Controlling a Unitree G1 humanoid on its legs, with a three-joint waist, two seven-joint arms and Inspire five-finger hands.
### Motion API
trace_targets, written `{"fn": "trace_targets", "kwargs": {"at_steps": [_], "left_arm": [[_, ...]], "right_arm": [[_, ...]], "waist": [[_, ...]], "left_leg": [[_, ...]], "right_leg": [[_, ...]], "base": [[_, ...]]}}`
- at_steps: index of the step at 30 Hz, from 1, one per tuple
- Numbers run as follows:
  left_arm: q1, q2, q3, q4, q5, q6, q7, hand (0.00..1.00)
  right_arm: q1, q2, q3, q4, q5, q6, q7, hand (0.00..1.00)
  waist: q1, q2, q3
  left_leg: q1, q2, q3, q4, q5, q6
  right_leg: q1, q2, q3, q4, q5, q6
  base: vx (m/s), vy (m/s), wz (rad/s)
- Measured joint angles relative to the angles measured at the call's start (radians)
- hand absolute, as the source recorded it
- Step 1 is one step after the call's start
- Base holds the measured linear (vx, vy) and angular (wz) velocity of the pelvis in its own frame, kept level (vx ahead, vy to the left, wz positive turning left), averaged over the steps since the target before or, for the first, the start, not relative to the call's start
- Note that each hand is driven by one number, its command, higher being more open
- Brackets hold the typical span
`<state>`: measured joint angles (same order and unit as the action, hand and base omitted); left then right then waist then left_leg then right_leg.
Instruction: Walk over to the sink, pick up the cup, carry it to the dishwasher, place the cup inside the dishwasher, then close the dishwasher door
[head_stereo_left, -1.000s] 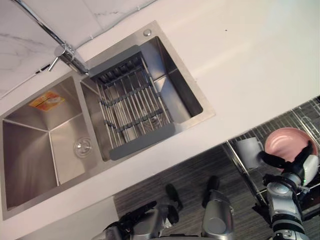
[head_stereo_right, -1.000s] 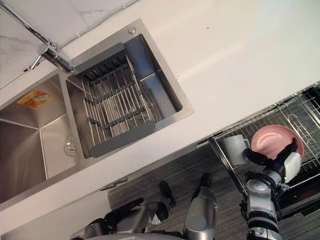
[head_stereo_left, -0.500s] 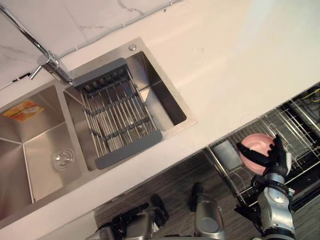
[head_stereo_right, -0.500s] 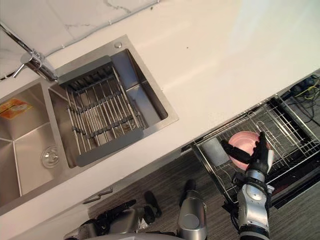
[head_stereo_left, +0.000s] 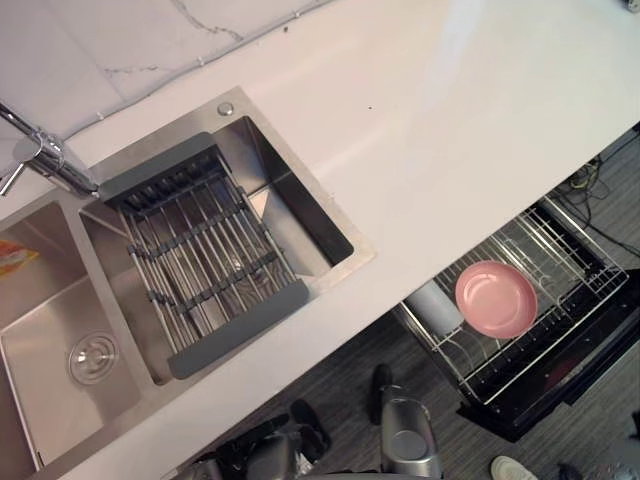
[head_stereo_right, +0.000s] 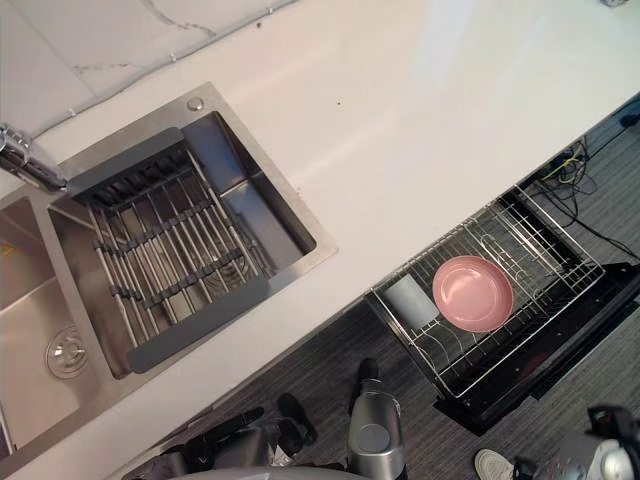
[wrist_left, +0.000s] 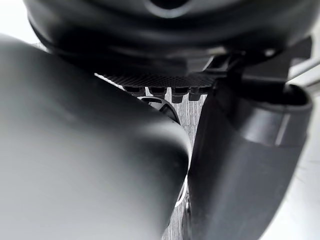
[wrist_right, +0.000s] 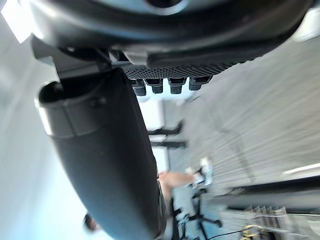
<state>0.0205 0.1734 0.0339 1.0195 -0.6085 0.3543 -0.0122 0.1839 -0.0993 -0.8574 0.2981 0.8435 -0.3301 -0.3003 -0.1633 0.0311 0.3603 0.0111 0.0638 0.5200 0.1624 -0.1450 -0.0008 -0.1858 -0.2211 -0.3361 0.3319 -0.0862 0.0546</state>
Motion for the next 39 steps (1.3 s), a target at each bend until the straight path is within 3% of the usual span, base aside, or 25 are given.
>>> {"fn": "trace_targets", "kwargs": {"at_steps": [3, 8, 15, 22, 28, 33, 37, 39], "left_arm": [[0.001, -0.007, 0.000, 0.000, -0.001, -0.006, 0.009, 1.00], [0.017, -0.027, 0.000, -0.015, -0.015, -0.034, 0.013, 1.00], [0.028, -0.028, -0.005, -0.046, -0.022, -0.034, 0.015, 1.00], [0.073, -0.044, -0.003, -0.080, -0.026, -0.024, 0.005, 1.00], [0.077, -0.056, -0.001, -0.079, -0.038, -0.021, -0.033, 1.00], [0.086, -0.080, 0.005, -0.077, -0.038, -0.004, -0.064, 1.00], [0.080, -0.105, 0.018, -0.070, -0.040, -0.029, -0.063, 1.00], [0.074, -0.115, 0.036, -0.065, -0.061, -0.040, -0.081, 1.00]], "right_arm": [[-0.008, 0.059, 0.065, 0.101, 0.165, 0.003, 0.133, 1.00], [-0.010, 0.104, 0.172, 0.164, 0.238, 0.011, 0.255, 1.00], [-0.003, 0.088, 0.260, 0.169, 0.234, 0.012, 0.319, 1.00], [-0.043, -0.001, 0.332, 0.179, 0.233, 0.035, 0.354, 1.00], [-0.203, -0.127, 0.406, 0.274, 0.232, 0.084, 0.380, 1.00], [-0.339, -0.237, 0.440, 0.381, 0.242, 0.129, 0.449, 1.00], [-0.379, -0.237, 0.507, 0.409, 0.284, 0.148, 0.510, 1.00], [-0.402, -0.240, 0.535, 0.414, 0.282, 0.137, 0.510, 1.00]], "waist": [[0.002, 0.004, -0.007], [0.024, 0.027, -0.023], [0.052, 0.036, -0.028], [0.071, 0.086, -0.060], [0.087, 0.117, -0.067], [0.100, 0.171, -0.057], [0.102, 0.202, -0.041], [0.125, 0.219, -0.031]], "left_leg": [[0.004, -0.014, -0.009, -0.021, 0.018, 0.001], [0.016, -0.037, -0.060, -0.093, 0.078, -0.003], [0.015, -0.046, -0.129, -0.181, 0.159, -0.032], [-0.005, -0.055, -0.201, -0.201, 0.193, -0.028], [-0.036, -0.061, -0.261, -0.198, 0.226, -0.026], [-0.072, -0.065, -0.304, -0.192, 0.259, -0.032], [-0.091, -0.046, -0.320, -0.183, 0.272, -0.032], [-0.109, -0.015, -0.335, -0.187, 0.233, -0.022]], "right_leg": [[0.002, -0.013, -0.012, -0.001, -0.002, 0.004], [0.030, -0.028, -0.073, -0.029, -0.003, 0.009], [0.040, -0.034, -0.148, -0.041, -0.001, 0.005], [0.056, -0.046, -0.215, -0.046, -0.001, 0.007], [0.060, -0.060, -0.269, -0.040, 0.001, 0.004], [0.046, -0.071, -0.306, -0.026, 0.001, -0.001], [0.041, -0.048, -0.318, -0.023, 0.000, -0.005], [0.029, -0.014, -0.312, -0.029, 0.008, -0.015]], "base": [[-0.03, 0.005, 0.10], [-0.05, -0.018, 0.32], [-0.07, -0.047, 0.32], [-0.02, -0.004, 0.28], [-0.03, -0.002, 0.27], [-0.04, -0.001, 0.24], [-0.11, -0.049, -0.01], [-0.16, -0.103, -0.14]]}}
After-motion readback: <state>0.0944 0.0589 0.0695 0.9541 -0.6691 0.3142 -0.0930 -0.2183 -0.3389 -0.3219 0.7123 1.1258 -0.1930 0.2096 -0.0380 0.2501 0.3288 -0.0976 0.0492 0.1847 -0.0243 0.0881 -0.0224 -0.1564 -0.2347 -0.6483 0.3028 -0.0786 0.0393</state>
